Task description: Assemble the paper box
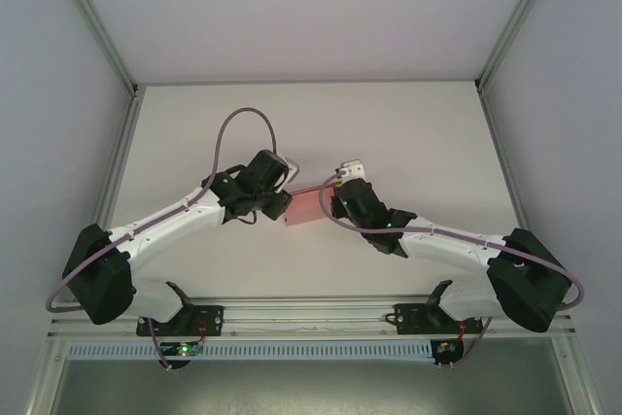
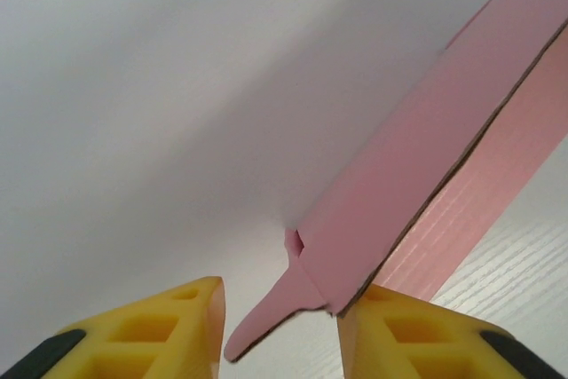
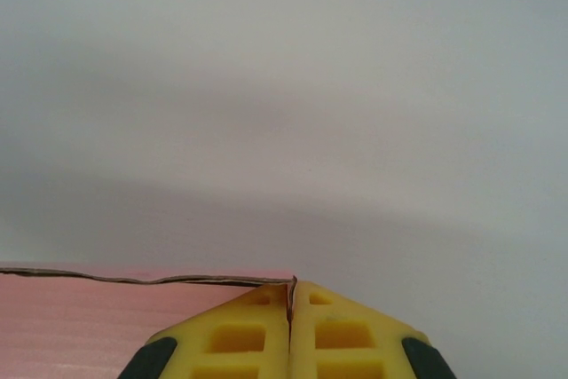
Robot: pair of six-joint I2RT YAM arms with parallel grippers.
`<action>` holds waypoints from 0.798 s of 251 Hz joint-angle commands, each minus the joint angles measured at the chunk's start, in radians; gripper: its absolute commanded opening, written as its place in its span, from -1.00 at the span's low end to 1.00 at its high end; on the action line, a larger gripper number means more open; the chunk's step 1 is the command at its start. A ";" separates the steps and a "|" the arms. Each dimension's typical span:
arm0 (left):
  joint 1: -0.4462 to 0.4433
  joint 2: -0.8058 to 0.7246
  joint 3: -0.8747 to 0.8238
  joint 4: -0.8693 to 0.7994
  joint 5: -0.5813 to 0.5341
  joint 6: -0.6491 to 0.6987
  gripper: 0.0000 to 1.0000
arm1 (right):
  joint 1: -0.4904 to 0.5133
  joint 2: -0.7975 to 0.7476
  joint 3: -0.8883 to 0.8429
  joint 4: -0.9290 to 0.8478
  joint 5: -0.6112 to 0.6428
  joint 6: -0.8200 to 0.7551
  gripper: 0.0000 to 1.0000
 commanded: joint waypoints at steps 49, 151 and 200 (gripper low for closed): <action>-0.009 -0.022 0.007 -0.027 -0.003 -0.042 -0.68 | 0.012 0.024 0.012 -0.129 0.007 -0.001 -1.00; -0.009 0.006 0.054 -0.029 0.024 -0.217 -0.99 | 0.032 0.029 0.029 -0.174 0.010 0.017 -1.00; -0.009 0.030 0.113 -0.071 0.009 -0.391 -1.00 | 0.055 0.029 0.040 -0.194 0.030 0.045 -1.00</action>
